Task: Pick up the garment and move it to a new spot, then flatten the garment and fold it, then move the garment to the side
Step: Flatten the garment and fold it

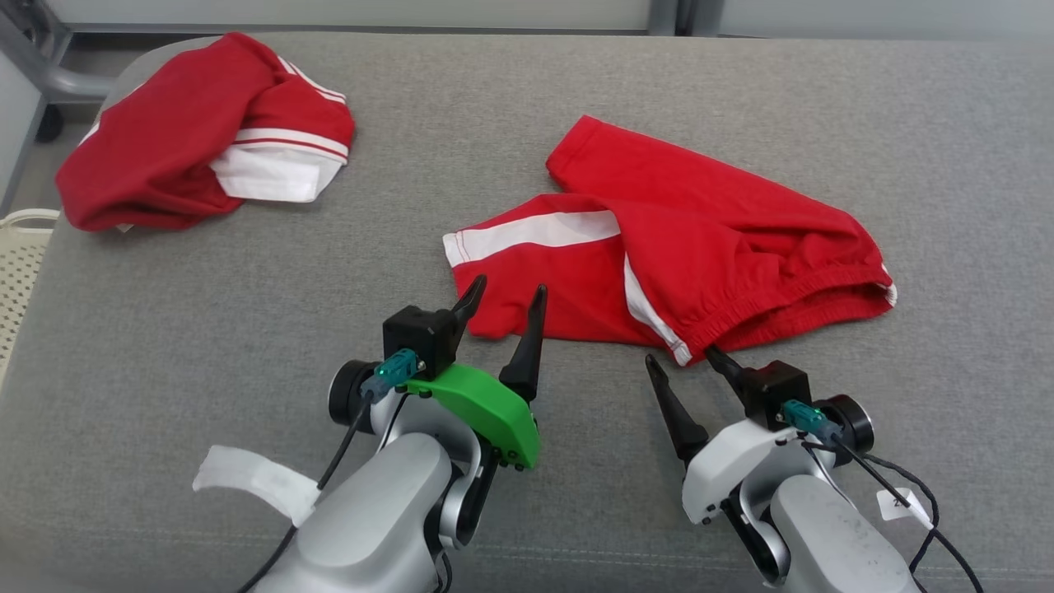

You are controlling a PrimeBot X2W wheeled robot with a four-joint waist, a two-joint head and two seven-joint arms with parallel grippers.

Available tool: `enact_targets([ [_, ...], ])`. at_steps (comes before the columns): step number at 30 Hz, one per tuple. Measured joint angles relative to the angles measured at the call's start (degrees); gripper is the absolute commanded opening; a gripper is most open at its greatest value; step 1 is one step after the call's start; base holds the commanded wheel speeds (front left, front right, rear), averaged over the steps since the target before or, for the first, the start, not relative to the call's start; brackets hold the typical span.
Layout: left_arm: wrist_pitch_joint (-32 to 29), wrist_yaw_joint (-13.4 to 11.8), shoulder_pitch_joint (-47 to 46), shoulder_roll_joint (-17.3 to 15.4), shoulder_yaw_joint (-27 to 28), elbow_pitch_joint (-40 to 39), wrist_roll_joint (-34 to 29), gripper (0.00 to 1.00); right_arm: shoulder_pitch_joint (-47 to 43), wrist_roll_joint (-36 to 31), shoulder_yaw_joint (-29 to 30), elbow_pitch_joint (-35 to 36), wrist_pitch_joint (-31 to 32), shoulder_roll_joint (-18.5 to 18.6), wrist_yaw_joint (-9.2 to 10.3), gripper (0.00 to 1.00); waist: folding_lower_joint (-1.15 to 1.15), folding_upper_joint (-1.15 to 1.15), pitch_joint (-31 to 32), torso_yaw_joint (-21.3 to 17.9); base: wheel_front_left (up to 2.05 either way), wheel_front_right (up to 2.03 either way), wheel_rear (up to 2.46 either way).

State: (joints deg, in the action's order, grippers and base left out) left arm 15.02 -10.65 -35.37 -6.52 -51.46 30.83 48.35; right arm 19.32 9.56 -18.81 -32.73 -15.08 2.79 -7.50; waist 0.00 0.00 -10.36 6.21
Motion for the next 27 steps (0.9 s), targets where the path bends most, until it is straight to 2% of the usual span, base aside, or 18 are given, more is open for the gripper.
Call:
enact_targets([
  [4,0.0,-1.0,3.73,-0.64,1.93,-3.81,-2.14,1.0,2.27,0.88,0.52,-4.33,0.0,0.02,0.0,1.0,0.0,0.0,0.28,2.89,0.0,0.0,0.0],
  [6,0.01,-1.22,5.04,-1.13,3.02,-5.13,-2.71,1.0,3.25,1.11,0.52,-5.6,0.0,0.01,0.0,0.52,0.0,0.0,0.4,3.99,0.0,0.0,0.0],
  [7,0.0,-1.22,5.65,-1.45,3.32,-5.63,-2.94,1.0,3.61,1.27,0.51,-6.09,0.0,0.01,0.0,0.42,0.0,0.0,0.44,4.43,0.0,0.0,0.0],
  [8,0.0,-1.37,6.25,-1.67,3.72,-6.22,-3.24,1.0,3.94,1.26,0.44,-6.68,0.0,0.01,0.0,0.21,0.0,0.0,0.47,4.78,0.0,0.0,0.0],
  [9,0.01,-1.54,6.84,-1.85,4.22,-6.77,-3.52,1.0,4.31,1.18,0.44,-7.2,0.01,0.01,0.0,0.21,0.0,0.0,0.49,5.05,0.0,0.0,0.0],
  [10,0.01,-1.55,7.34,-2.09,4.68,-7.15,-3.78,1.0,4.7,0.91,0.56,-7.36,0.0,0.01,0.0,0.0,0.0,0.0,0.47,5.17,0.0,0.0,0.0],
  [13,0.01,-2.01,9.28,-2.69,6.3,-8.87,-4.45,1.0,5.5,1.08,0.41,-6.88,0.0,-0.01,0.0,0.0,0.0,0.0,0.47,4.48,0.0,0.0,0.0],
  [18,0.01,-2.22,11.5,-3.33,8.05,-10.39,-4.83,1.0,4.69,6.34,-2.74,-4.39,0.14,1.27,-0.02,0.0,0.0,0.0,0.72,2.4,0.0,0.0,0.0],
  [22,0.01,-2.38,12.6,-3.79,9.31,-11.57,-5.04,1.0,4.32,12.73,-4.48,0.47,3.47,6.16,-0.02,0.0,0.0,0.0,1.11,0.19,0.0,0.0,0.0],
  [27,0.01,-2.44,13.97,-4.54,10.44,-12.8,-5.22,1.0,2.57,20.96,-6.41,7.79,11.21,13.14,-0.02,0.0,0.0,0.0,1.75,-2.43,0.0,0.0,0.0],
])
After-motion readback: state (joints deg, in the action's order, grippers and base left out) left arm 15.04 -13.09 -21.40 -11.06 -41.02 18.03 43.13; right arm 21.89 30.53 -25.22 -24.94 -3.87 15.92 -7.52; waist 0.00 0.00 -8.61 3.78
